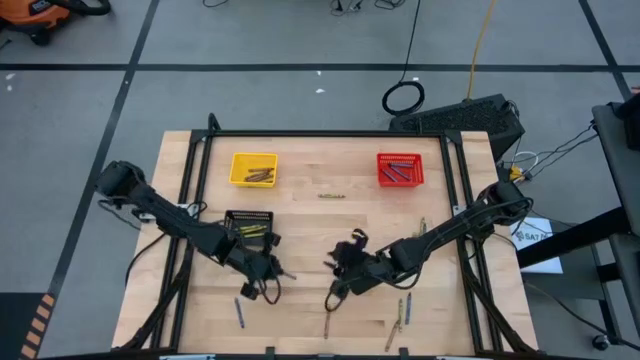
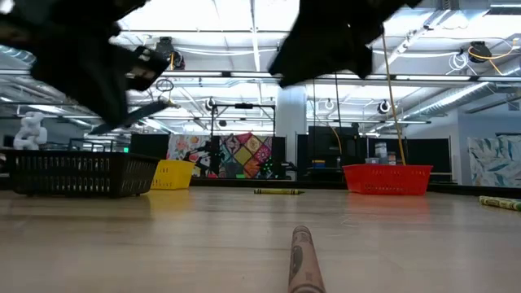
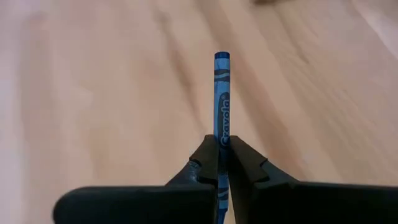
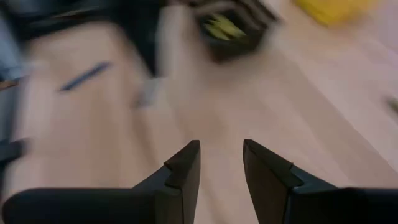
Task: Sort crayons
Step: Put the blue crayon into the red bin
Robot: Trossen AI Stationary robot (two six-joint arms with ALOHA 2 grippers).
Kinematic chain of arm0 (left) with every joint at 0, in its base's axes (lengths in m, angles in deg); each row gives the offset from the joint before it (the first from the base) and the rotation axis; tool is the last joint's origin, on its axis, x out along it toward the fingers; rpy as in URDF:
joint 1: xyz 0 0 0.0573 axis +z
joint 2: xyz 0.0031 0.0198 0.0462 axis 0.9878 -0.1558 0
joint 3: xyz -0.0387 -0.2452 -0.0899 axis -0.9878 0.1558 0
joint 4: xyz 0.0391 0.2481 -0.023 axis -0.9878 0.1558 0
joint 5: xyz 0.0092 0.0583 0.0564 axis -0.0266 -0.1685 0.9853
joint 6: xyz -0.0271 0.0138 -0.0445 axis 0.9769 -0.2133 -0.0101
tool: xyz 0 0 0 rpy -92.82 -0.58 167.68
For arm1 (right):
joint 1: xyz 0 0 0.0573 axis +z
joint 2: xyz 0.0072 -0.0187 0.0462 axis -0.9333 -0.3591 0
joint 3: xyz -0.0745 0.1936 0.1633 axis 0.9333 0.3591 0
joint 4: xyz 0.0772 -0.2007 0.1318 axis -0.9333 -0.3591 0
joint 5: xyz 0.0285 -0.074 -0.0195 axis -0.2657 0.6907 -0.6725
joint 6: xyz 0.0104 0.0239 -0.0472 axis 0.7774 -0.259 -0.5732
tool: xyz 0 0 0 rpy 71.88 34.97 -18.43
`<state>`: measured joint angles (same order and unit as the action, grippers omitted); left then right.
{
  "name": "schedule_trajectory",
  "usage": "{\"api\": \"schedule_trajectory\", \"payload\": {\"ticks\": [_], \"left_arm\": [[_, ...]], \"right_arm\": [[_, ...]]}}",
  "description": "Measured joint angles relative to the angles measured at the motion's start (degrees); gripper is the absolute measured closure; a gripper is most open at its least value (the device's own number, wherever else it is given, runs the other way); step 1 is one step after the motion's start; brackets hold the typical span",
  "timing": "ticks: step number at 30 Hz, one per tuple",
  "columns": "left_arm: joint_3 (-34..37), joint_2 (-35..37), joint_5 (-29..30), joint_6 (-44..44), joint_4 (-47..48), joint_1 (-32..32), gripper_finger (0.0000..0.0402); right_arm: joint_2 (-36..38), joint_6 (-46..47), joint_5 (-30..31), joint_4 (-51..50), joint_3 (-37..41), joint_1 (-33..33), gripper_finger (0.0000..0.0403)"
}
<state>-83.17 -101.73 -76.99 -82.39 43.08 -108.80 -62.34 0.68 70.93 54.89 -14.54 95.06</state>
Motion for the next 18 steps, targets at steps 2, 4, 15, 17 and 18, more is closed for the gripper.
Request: {"api": "schedule_trajectory", "payload": {"ticks": [2, 4, 15, 17, 18], "left_arm": [[0.0, 1.8, 2.0, 0.0, -0.4, 0.8, 0.0394], [0.0, 3.6, 3.5, -0.4, -0.9, 1.4, 0.0394], [-0.1, 5.9, 5.7, -6.1, -14.8, 2.8, 0.0394], [-0.1, 5.9, 6.1, -6.0, -16.8, 3.2, 0.0394], [-0.1, 5.9, 6.7, -5.8, -17.8, 3.4, 0.0394]], "right_arm": [[0.0, -6.1, -3.1, 3.6, 0.0, 0.0, 0.0293], [0.0, -10.7, -4.8, 5.0, 0.0, 0.0, 0.0293], [0.0, -15.0, -4.3, 6.4, 0.0, -0.6, 0.0293], [0.0, -14.8, -2.5, 7.6, 0.0, -0.7, 0.0293], [0.0, -15.0, -1.4, 8.5, 0.0, -0.7, 0.0293]]}}
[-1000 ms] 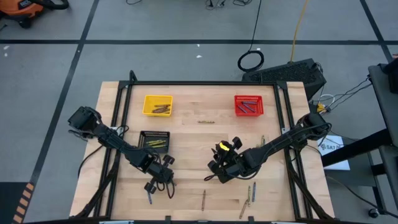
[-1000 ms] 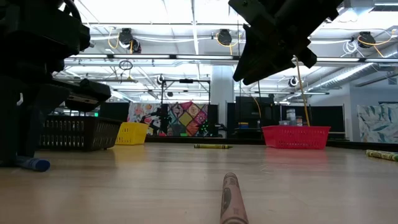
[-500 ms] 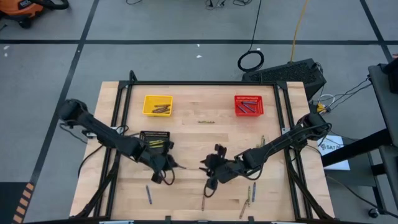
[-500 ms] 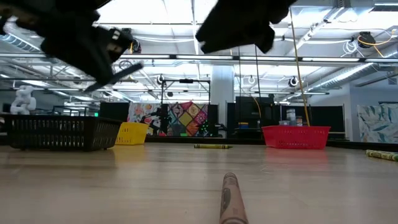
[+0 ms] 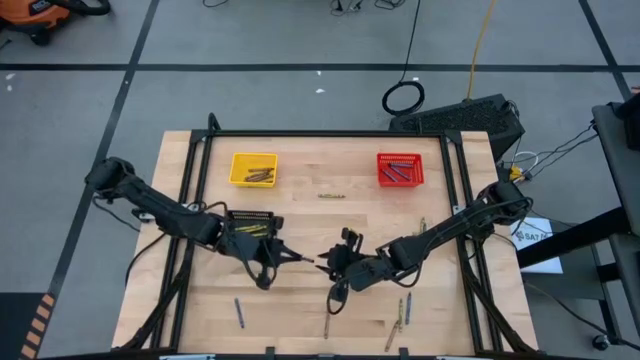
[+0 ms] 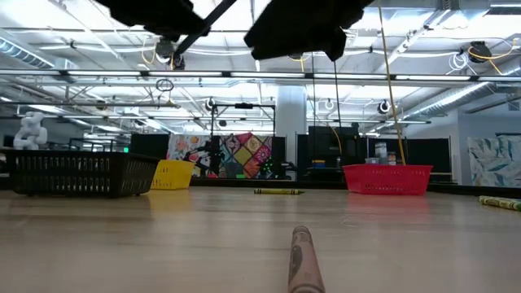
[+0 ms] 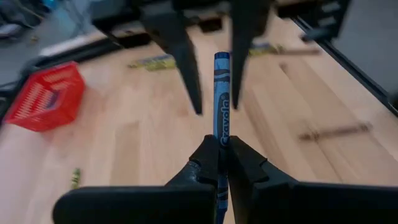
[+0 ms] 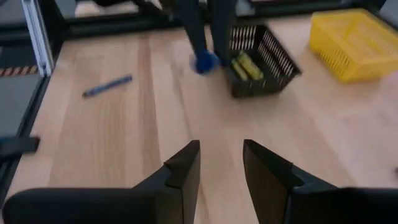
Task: Sort crayons
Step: Put the blue crayon into the red bin
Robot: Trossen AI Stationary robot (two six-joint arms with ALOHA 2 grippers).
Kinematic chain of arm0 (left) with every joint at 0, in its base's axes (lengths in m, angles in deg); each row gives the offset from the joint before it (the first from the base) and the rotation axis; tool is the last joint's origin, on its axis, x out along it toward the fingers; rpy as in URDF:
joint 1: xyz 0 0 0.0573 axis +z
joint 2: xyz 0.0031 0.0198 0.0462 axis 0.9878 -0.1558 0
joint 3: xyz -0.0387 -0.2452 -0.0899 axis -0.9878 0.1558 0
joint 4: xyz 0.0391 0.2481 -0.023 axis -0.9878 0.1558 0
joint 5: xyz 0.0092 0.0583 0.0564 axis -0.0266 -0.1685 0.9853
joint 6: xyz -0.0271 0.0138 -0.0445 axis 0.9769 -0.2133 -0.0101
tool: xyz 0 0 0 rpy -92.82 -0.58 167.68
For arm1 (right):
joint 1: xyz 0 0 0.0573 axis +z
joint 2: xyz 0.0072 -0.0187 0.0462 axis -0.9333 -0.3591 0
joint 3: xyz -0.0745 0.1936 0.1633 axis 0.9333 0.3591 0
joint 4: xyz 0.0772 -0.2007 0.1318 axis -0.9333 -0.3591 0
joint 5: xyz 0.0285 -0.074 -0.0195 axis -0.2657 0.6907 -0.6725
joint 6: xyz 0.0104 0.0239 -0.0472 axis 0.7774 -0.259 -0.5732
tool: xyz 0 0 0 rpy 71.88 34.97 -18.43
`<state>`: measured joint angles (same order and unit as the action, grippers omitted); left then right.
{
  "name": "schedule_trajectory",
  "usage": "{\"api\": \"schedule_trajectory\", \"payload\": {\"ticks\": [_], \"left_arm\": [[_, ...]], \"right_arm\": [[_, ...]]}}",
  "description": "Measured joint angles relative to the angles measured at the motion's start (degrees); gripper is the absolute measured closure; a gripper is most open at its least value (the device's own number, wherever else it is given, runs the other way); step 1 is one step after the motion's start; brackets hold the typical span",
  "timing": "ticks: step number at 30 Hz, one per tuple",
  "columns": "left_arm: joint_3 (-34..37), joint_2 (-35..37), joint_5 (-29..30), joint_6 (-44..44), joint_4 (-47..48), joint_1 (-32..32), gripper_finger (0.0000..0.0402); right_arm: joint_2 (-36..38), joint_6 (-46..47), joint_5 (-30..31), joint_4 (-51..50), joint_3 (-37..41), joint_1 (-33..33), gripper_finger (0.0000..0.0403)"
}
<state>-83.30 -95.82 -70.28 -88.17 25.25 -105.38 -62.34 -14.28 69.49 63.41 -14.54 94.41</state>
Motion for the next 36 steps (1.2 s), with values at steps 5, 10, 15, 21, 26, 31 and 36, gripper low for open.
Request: {"api": "schedule_trajectory", "payload": {"ticks": [5, 10, 15, 21, 26, 31, 36], "left_arm": [[0.0, 0.0, 5.8, 0.3, -3.8, 0.2, 0.0394], [0.0, 0.0, 6.5, 1.3, -6.9, 0.3, 0.0394], [0.0, 0.0, 6.5, 1.2, -9.3, 0.3, 0.0394], [0.0, 0.0, 6.5, 0.1, -10.5, 0.3, 0.0394], [0.0, 0.0, 6.5, -0.4, -10.5, 0.3, 0.0394], [0.0, 0.0, 6.5, -1.3, -10.5, 0.3, 0.0394], [-0.1, 0.1, 6.5, -1.3, -10.7, 0.3, 0.0394]], "right_arm": [[0.0, -4.2, 2.5, 5.0, 0.0, 0.4, 0.0293], [0.0, -6.5, 9.7, 5.3, 0.0, 1.2, 0.0293], [0.0, -7.8, 12.0, 5.9, 0.0, 1.3, 0.0293], [0.0, -12.4, 14.0, 10.7, 0.0, 1.3, 0.0293], [0.0, -13.4, 16.4, 11.8, 0.0, 1.3, 0.0293], [0.0, -13.8, 16.3, 13.5, 0.0, 1.3, 0.0293], [0.0, -16.6, 16.2, 16.5, 0.0, 1.3, 0.0293]]}}
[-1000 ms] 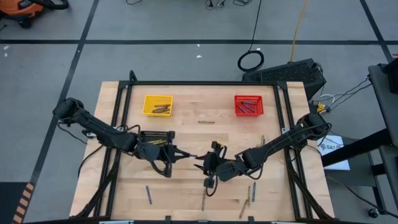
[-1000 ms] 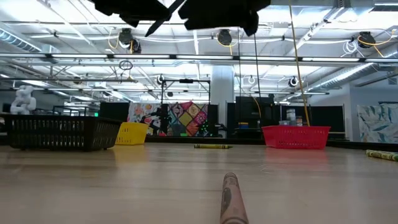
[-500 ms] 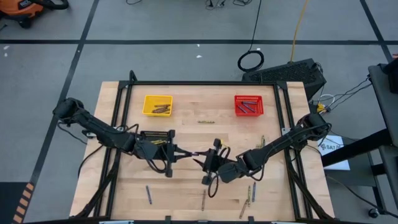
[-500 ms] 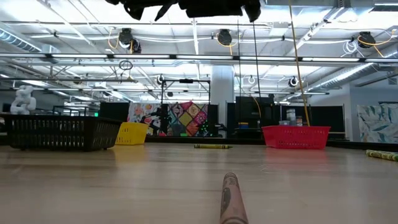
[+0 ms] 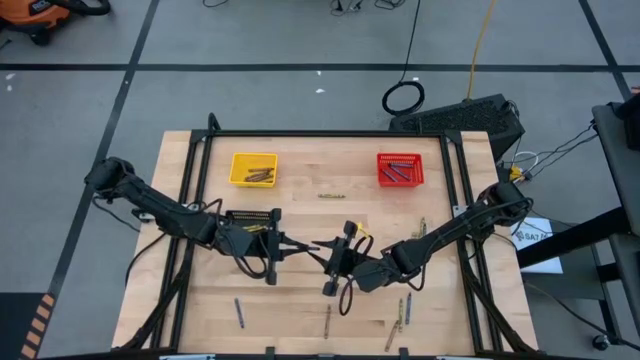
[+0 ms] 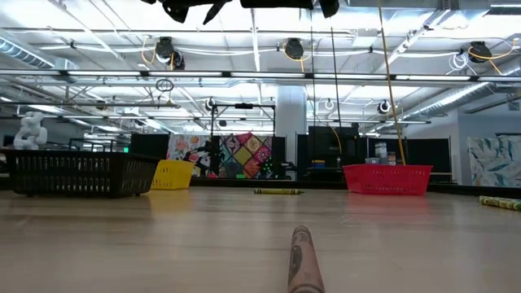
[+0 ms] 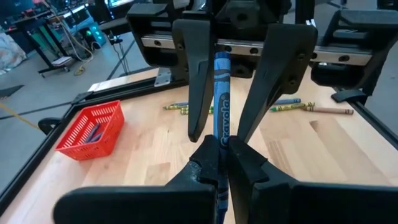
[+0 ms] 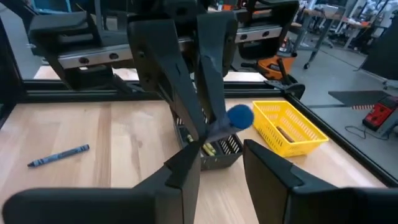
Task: Sort crayons
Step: Put the blue crayon into the red bin
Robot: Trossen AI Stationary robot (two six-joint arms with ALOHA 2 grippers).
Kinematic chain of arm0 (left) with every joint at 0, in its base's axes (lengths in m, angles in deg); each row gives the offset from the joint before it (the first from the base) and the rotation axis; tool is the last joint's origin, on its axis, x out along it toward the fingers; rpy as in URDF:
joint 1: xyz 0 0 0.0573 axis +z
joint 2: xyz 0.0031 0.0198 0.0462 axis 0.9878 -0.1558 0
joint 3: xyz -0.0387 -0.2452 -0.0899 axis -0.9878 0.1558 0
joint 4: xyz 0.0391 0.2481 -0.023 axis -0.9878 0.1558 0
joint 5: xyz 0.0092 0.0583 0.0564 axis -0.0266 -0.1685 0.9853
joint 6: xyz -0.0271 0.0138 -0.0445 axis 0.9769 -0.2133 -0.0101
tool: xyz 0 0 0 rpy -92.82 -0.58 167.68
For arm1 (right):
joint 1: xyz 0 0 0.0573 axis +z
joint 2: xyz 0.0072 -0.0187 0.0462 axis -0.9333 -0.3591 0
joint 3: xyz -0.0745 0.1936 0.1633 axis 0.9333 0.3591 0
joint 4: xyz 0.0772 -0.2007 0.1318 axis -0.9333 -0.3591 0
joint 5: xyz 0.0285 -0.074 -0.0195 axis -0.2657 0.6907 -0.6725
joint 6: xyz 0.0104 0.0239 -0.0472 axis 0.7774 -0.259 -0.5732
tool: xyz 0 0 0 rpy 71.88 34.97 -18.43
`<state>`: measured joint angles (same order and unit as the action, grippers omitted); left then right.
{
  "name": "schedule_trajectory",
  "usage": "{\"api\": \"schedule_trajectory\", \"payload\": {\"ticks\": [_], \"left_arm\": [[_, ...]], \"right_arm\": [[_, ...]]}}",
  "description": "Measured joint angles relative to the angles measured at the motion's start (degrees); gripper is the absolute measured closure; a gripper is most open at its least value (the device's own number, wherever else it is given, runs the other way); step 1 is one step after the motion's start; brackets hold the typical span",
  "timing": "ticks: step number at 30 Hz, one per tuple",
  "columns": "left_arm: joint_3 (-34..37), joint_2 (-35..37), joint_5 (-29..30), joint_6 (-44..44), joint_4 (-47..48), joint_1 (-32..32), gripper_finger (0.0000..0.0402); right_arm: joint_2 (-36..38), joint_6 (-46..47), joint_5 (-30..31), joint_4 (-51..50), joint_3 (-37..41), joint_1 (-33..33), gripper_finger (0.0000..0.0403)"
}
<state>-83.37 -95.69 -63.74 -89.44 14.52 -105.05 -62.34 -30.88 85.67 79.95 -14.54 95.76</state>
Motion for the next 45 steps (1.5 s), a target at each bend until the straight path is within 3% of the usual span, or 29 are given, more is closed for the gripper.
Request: {"api": "schedule_trajectory", "payload": {"ticks": [21, 35, 45], "left_arm": [[0.0, 0.0, 0.0, -0.3, 0.7, 0.0, 0.0394], [0.0, -0.1, 0.1, -0.4, 0.8, 0.1, 0.0394], [0.0, -0.1, 0.1, -0.3, 0.9, 0.0, 0.0393]], "right_arm": [[0.0, -0.7, 0.0, 2.5, 0.0, -0.2, 0.0297], [0.0, 1.7, -0.3, 2.5, 0.0, -0.6, 0.0392], [0.0, 2.2, -1.6, 3.8, 0.0, -0.7, 0.0399]]}}
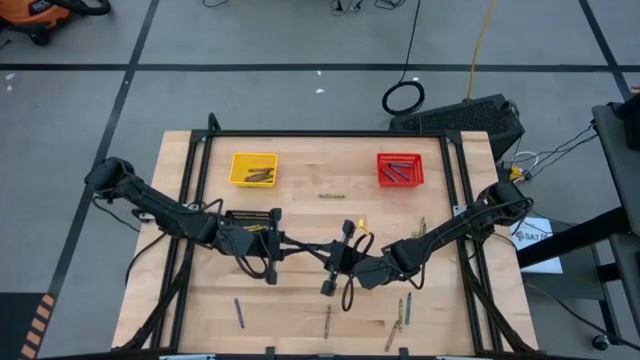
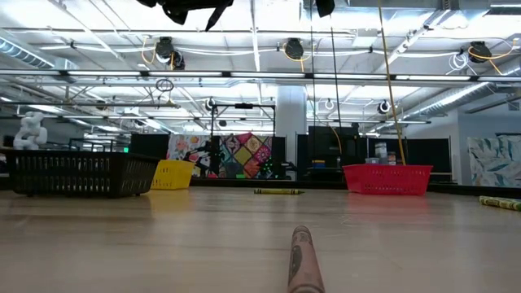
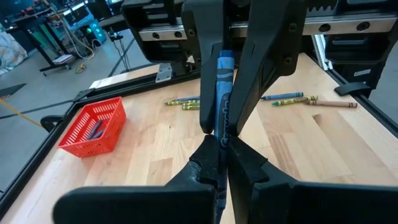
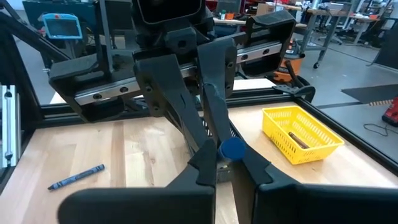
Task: Sort crayons
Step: Put the blue crayon into the red bin
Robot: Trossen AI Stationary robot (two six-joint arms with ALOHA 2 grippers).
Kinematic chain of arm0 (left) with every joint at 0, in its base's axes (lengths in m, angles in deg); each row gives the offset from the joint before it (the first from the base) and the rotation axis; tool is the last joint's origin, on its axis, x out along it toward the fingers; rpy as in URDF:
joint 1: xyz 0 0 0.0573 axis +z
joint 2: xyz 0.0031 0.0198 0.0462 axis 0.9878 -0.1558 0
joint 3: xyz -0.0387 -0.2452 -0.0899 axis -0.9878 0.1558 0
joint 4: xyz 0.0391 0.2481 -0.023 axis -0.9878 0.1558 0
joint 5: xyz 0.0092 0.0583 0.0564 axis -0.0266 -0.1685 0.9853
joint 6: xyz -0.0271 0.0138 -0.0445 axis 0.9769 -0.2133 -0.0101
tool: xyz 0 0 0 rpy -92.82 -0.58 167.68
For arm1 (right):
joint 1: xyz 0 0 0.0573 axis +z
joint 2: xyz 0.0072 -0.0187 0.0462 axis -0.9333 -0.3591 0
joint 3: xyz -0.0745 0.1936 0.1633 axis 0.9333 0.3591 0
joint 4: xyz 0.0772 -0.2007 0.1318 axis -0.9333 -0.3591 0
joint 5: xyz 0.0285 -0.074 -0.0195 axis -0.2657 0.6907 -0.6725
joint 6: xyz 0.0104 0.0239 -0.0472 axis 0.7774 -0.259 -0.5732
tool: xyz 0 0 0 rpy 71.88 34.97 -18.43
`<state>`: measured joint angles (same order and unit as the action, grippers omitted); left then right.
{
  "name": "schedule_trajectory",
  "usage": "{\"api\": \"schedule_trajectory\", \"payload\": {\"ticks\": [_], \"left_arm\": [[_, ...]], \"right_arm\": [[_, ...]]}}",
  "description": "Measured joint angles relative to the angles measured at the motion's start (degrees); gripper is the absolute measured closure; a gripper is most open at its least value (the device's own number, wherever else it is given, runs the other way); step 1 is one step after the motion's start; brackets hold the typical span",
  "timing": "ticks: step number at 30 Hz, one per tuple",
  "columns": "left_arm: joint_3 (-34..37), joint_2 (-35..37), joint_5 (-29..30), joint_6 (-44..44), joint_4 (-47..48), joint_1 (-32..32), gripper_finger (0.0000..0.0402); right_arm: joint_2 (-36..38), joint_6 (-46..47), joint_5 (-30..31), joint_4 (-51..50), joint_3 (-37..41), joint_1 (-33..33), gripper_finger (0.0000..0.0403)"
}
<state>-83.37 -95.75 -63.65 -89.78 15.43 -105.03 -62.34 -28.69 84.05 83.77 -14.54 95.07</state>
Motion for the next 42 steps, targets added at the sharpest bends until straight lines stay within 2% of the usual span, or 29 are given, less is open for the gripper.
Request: {"api": "schedule_trajectory", "payload": {"ticks": [16, 27, 33, 37, 42], "left_arm": [[0.0, 0.0, 0.1, -0.1, 1.1, 0.0, 0.0343], [0.0, -0.1, 7.0, 0.2, 7.1, 0.0, 0.0335], [0.0, 0.0, 8.9, 0.4, 7.9, -0.1, 0.0335], [0.0, 0.0, 8.9, 1.8, 11.0, -0.6, 0.0335], [0.0, 0.0, 8.8, 3.5, 14.0, -1.7, 0.0335]], "right_arm": [[0.0, 0.6, 0.6, -0.5, 0.0, 0.0, 0.0402], [0.0, 7.4, 7.9, -9.7, 0.0, -0.3, 0.0402], [1.1, 15.0, 9.5, -19.6, 0.0, -1.7, 0.0401], [2.7, 23.8, 12.1, -30.9, 0.0, -3.1, 0.04], [5.2, 33.6, 12.5, -45.1, 0.0, -5.8, 0.04]]}}
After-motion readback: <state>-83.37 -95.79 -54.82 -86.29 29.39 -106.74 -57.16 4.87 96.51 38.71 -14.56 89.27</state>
